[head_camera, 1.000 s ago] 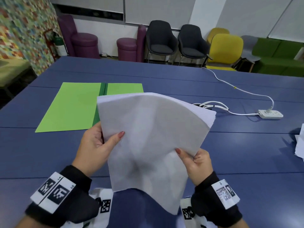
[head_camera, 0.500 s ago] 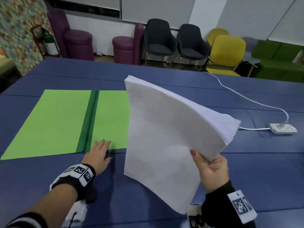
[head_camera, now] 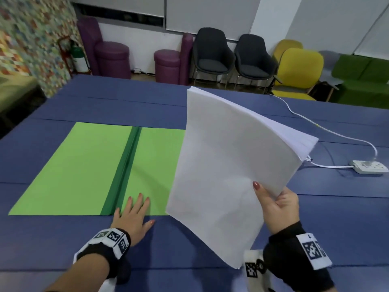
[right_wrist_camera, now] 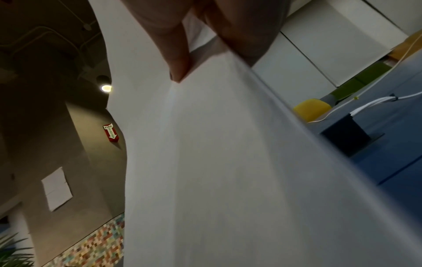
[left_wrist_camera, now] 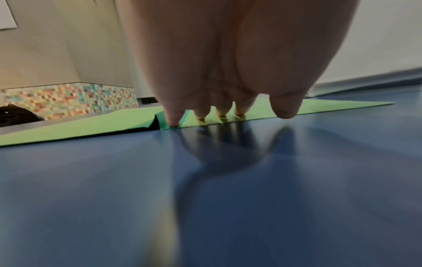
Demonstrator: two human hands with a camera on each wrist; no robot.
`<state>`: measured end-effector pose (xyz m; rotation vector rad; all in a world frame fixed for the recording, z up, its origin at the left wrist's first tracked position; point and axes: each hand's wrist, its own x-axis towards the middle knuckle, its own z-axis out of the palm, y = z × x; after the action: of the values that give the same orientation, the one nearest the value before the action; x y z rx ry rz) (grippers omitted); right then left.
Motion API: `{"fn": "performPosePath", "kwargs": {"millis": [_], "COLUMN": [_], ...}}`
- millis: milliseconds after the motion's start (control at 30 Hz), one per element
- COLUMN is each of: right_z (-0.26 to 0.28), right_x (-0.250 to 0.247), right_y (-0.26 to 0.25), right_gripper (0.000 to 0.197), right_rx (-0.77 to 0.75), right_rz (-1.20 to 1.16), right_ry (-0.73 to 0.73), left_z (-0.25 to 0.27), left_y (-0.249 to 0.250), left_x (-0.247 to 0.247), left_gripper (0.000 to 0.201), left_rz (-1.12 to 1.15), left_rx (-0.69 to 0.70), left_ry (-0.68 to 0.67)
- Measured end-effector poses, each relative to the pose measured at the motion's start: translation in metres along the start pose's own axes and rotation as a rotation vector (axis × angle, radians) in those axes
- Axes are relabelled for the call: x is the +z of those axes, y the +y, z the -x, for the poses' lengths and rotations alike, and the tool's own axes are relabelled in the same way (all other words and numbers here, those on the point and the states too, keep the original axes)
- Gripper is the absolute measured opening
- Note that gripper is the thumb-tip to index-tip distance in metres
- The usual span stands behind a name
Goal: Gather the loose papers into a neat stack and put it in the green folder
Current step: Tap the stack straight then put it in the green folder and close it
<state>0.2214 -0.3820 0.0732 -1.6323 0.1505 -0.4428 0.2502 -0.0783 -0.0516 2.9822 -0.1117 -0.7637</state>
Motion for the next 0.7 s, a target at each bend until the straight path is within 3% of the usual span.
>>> {"fn": "performPosePath", "kwargs": {"millis": [200, 300, 367, 433, 500, 700], "right_z": [0.039, 0.061, 0.073, 0.082, 0.088, 0.090], "right_x": [-0.009, -0.012, -0.012, -0.009, -0.005, 0.006], "right_y": [-0.011, -0.011, -0.011, -0.013, -0.016, -0.011], "right_gripper": [0.024, 0.024, 0.026, 0.026, 0.024, 0.015], "right_rx": [0.015, 0.069, 0.087, 0.099, 0.133, 0.337], "right_rz": [0.025, 0.026, 0.015, 0.014, 0.009, -0.055], "right_ry": [-0.001, -0.009, -0.028, -0.053, -0.067, -0.115], "left_z": [0.076, 0.112, 0.124, 0.129, 0.129, 0.153], "left_y": [-0.006, -0.004, -0.007, -0.014, -0.021, -0.028], "left_x": [0.039, 0.051, 0.052, 0.052, 0.056, 0.071], "left_gripper": [0.060, 0.040, 0.047, 0.083, 0.098, 0.099], "left_rz": [0.044, 0.216, 0.249, 0.273, 0.272, 0.220], "left_rx": [0.026, 0.035, -0.074, -0.259, -0.355, -0.113], "left_ry": [0.015, 0.361, 0.482, 0.332, 0.181, 0.012]}}
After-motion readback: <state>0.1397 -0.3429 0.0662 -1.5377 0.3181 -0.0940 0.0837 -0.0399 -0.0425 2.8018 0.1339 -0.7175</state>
